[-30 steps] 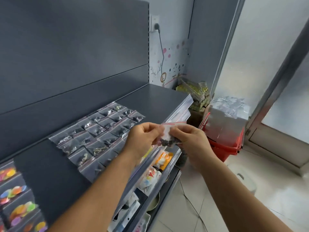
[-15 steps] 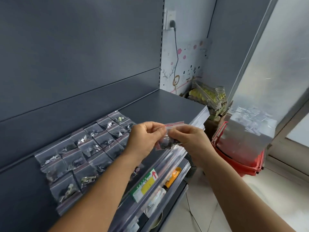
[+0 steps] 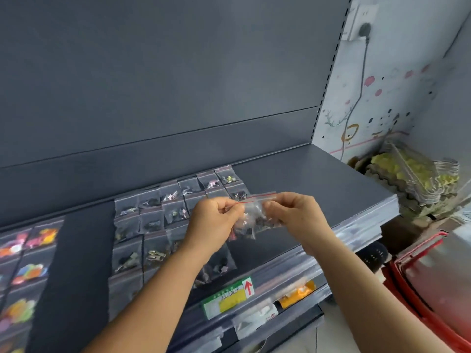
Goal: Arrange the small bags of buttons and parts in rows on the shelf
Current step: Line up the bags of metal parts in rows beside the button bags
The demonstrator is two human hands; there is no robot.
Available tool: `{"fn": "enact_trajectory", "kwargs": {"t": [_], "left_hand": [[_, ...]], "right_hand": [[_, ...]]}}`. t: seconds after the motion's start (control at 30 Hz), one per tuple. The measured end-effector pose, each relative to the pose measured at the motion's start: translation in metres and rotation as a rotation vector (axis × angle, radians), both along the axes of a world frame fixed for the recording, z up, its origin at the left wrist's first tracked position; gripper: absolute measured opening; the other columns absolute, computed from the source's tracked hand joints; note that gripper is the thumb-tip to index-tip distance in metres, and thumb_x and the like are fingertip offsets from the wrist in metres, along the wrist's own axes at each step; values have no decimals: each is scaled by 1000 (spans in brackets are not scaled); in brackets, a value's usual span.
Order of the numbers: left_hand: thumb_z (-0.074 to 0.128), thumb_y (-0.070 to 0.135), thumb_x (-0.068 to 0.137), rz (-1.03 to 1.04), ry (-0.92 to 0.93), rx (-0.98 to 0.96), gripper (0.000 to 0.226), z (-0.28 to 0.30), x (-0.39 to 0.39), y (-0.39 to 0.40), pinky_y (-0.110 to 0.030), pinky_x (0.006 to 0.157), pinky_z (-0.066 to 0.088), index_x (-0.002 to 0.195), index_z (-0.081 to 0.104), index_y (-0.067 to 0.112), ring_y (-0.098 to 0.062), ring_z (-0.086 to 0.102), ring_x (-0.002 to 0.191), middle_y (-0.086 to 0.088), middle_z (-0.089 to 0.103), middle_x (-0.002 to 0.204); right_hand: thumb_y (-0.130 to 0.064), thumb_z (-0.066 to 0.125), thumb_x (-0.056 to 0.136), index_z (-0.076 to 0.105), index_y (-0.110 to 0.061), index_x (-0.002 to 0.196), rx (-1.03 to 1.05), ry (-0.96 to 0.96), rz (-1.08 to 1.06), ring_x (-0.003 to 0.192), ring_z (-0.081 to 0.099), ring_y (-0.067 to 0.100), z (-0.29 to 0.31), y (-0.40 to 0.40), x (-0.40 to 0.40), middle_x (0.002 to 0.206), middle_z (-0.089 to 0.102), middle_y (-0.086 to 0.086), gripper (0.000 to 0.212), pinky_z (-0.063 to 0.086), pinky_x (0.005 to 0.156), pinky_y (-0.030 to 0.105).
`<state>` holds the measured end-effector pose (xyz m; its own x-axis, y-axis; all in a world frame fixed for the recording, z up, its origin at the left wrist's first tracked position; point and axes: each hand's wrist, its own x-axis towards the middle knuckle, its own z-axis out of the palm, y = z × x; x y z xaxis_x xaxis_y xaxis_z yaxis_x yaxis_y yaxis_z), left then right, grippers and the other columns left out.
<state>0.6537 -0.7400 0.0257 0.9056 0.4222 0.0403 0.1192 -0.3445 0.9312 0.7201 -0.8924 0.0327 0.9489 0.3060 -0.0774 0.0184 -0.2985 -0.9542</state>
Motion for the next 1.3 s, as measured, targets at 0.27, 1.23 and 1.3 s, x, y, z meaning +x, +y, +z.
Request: {"fn": "enact_trajectory", "kwargs": {"t": [0.27, 1.23, 1.3], "left_hand": [[61, 20, 89, 110, 135, 138, 12, -17, -4, -25, -25, 69, 55, 82, 71, 20, -16, 70, 69, 2, 73, 76], [46, 24, 98, -23, 222, 794, 31, -41, -22, -45, -31, 101, 38, 121, 63, 13, -17, 47, 118, 0, 58, 127], [45, 26, 98, -35, 263, 801, 32, -42, -21, -45, -31, 100, 38, 120, 64, 12, -18, 47, 117, -1, 58, 126]], "right_hand": [[-16, 61, 88, 67, -2, 75, -199, 69, 167, 58, 49, 17, -20, -17, 25, 62, 59, 7, 19, 45, 60, 31], [-14, 63, 81, 67, -12, 75, -541, -682, 595, 75, 50, 20, -53, -18, 26, 73, 55, -1, 8, 29, 71, 23], [-17, 62, 82, 66, -16, 75, -527, -688, 594, 77, 48, 18, -55, -17, 27, 75, 53, -4, 8, 31, 73, 25]]}}
